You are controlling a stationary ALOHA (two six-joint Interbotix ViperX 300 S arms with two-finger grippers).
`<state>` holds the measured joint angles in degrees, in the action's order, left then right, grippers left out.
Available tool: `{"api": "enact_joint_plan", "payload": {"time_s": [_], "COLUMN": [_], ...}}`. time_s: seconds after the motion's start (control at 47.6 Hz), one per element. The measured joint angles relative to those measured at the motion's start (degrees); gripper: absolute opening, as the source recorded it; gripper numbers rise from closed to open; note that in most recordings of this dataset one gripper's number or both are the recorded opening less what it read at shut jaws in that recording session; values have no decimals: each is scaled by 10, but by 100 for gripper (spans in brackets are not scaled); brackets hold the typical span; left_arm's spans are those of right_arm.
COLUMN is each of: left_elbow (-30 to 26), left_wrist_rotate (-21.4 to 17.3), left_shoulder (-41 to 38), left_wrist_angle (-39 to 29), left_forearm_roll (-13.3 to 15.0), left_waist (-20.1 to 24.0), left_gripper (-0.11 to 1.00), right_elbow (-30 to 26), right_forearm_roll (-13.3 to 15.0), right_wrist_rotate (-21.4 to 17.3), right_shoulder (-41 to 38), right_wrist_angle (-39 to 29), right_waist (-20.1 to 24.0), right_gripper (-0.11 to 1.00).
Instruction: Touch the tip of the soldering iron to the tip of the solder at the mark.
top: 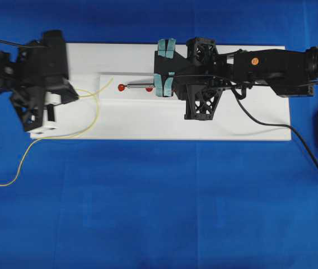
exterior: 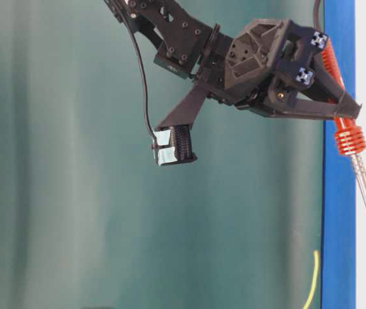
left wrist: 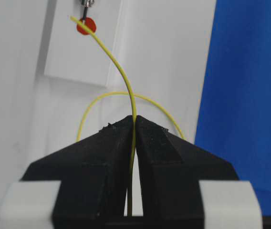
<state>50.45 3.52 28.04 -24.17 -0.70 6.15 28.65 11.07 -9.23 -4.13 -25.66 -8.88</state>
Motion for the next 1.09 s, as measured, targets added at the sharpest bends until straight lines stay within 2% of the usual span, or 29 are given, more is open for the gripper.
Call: {"api": "enact_joint_plan", "payload": {"time_s": [0.168, 0.378, 0.504, 0.84, 1.092], "left_elbow": [20, 25, 25, 28, 28], "left_wrist_rotate": [7, 7, 7, 7, 8], "left_shoulder": [38, 45, 45, 49, 42], "left_wrist_angle": [0, 0, 0, 0, 3], "left_forearm_roll": [0, 0, 0, 0, 0], "left_waist": [-1, -1, 0, -1, 0], "left_gripper": [2, 2, 2, 2, 2], "right_elbow": [0, 0, 3, 79, 107], "right_forearm_roll": [0, 0, 1, 12, 13], "right_wrist_rotate": [0, 0, 0, -4, -6], "right_shoulder": [0, 4, 33, 138, 167], "right_wrist_angle": [0, 0, -1, 2, 14], "right_waist": [0, 0, -1, -4, -8], "right_gripper": [6, 6, 6, 6, 6]}}
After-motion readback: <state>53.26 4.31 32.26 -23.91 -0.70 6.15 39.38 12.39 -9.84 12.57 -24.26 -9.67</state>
